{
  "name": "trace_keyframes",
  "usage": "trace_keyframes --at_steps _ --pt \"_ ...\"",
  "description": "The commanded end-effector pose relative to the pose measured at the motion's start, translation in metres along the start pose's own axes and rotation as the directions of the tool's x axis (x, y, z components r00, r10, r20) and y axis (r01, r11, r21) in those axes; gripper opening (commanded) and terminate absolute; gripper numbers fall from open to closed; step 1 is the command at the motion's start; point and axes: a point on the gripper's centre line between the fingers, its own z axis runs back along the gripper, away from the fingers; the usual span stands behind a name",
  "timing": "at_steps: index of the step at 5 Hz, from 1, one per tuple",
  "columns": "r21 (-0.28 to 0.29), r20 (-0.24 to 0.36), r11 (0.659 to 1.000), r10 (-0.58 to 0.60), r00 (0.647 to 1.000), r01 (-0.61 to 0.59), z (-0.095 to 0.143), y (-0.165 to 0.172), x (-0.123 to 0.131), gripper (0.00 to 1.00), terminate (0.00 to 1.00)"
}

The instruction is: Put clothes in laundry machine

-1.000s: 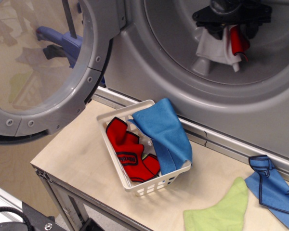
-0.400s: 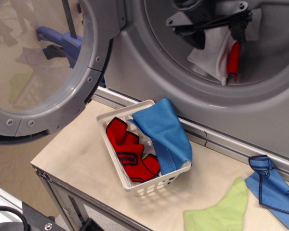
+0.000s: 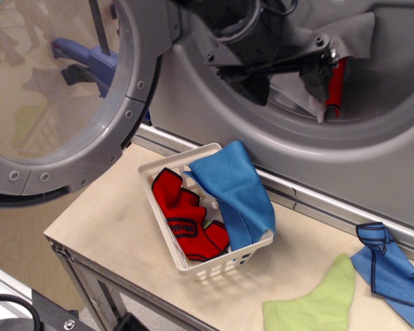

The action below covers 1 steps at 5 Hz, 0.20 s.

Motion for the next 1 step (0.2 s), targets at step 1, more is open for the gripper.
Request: trace_keyframes --at_steps 1 --pt "-0.007 0.040 1.000 -0.013 0.999 0.014 0.0175 0.0012 0.0068 1.00 1.00"
